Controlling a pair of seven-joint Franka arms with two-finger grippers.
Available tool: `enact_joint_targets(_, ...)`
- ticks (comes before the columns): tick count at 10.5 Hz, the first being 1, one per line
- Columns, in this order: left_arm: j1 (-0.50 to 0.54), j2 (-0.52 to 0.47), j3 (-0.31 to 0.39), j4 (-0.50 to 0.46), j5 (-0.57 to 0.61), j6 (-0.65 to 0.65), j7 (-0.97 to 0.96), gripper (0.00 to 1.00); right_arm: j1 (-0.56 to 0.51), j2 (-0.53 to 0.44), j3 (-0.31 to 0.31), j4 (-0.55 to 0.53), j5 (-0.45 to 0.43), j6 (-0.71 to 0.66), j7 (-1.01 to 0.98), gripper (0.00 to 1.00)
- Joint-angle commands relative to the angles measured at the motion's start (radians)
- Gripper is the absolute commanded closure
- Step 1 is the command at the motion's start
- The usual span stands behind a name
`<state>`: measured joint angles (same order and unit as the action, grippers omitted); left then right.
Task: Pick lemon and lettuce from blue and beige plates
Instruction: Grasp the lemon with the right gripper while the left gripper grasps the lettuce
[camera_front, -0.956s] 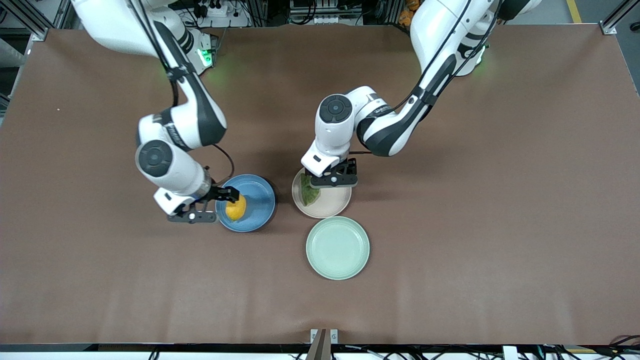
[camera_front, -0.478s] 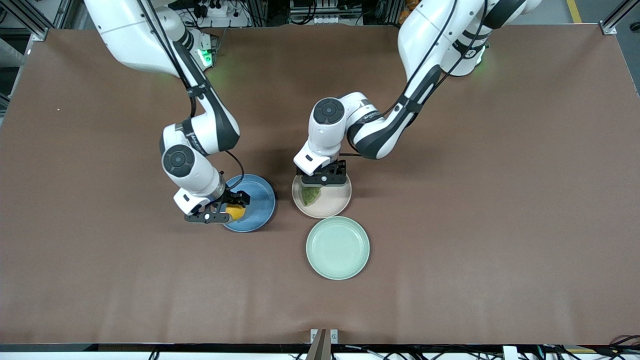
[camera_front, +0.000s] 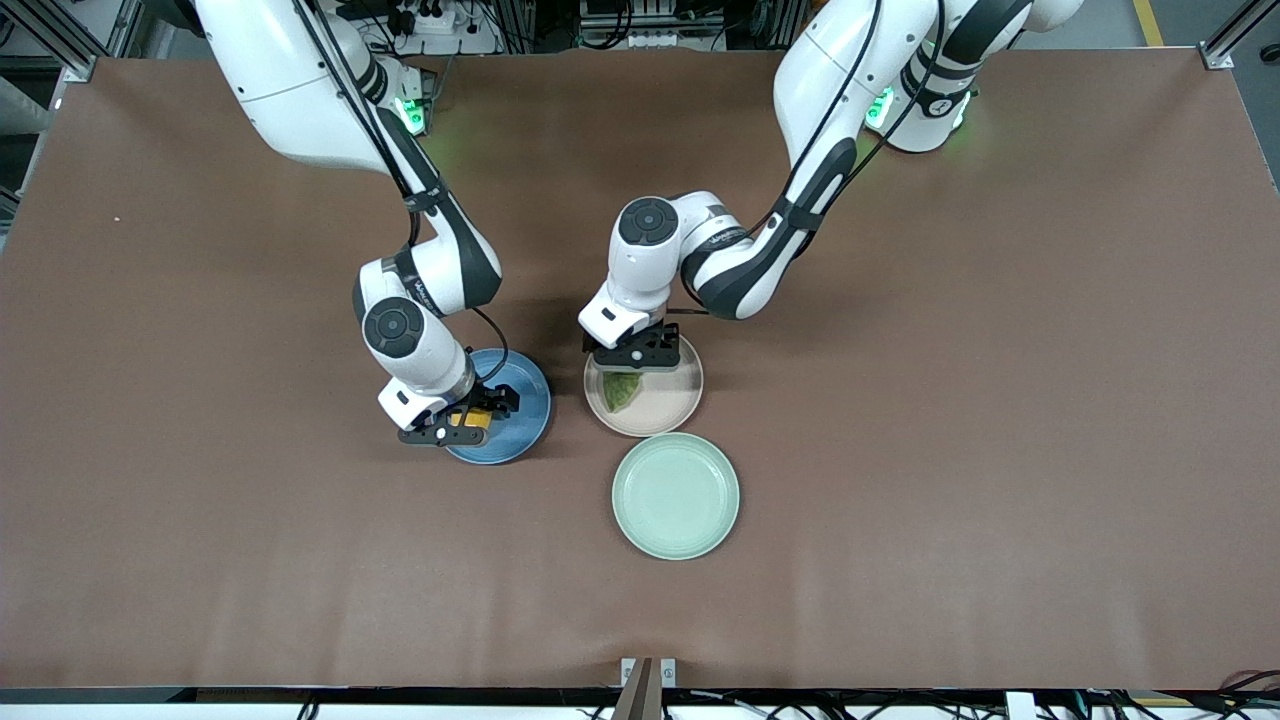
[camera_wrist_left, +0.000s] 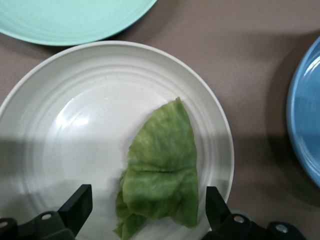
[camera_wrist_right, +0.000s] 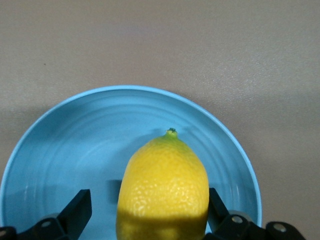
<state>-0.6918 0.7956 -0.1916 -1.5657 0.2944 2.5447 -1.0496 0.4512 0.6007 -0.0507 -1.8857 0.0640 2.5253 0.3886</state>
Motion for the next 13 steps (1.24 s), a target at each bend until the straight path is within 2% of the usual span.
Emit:
enact_joint_targets(1, -0.038, 0.036, 0.040, 0.061, 0.037, 0.012, -0.043, 0.00, 0.011, -0.001, -0.008, -0.007, 0.005, 0.010, 0.013, 0.12)
enact_joint_targets(2, -0.054, 0.037, 0.061, 0.061, 0.035, 0.026, -0.043, 0.00, 0.012, 0.001, -0.008, -0.007, -0.001, 0.010, 0.013, 0.27)
enact_joint_targets(4, -0.061, 0.051, 0.069, 0.062, 0.035, 0.040, -0.043, 0.00, 0.011, 0.005, -0.008, -0.006, -0.004, 0.006, 0.006, 0.66)
enact_joint_targets(5, -0.061, 0.054, 0.069, 0.061, 0.035, 0.045, -0.043, 0.00, 0.011, 0.004, -0.008, -0.006, -0.004, 0.000, 0.004, 0.78)
enact_joint_targets(6, -0.061, 0.060, 0.069, 0.062, 0.035, 0.045, -0.043, 0.00, 0.009, 0.004, -0.008, -0.003, -0.004, -0.005, 0.001, 0.83)
enact_joint_targets(7, -0.061, 0.065, 0.069, 0.062, 0.035, 0.046, -0.041, 0.00, 0.004, -0.002, -0.008, 0.003, -0.004, -0.019, 0.000, 0.84)
enact_joint_targets(8, -0.060, 0.065, 0.067, 0.062, 0.034, 0.057, -0.044, 0.30, -0.008, -0.010, -0.009, 0.023, -0.004, -0.061, -0.007, 0.84)
enact_joint_targets(9, -0.060, 0.065, 0.067, 0.061, 0.029, 0.057, -0.064, 0.99, -0.015, -0.013, -0.011, 0.069, -0.004, -0.148, -0.025, 0.84)
enact_joint_targets(13, -0.060, 0.047, 0.070, 0.061, 0.035, 0.057, -0.083, 1.00, -0.080, -0.013, -0.011, 0.268, -0.004, -0.452, -0.092, 0.84)
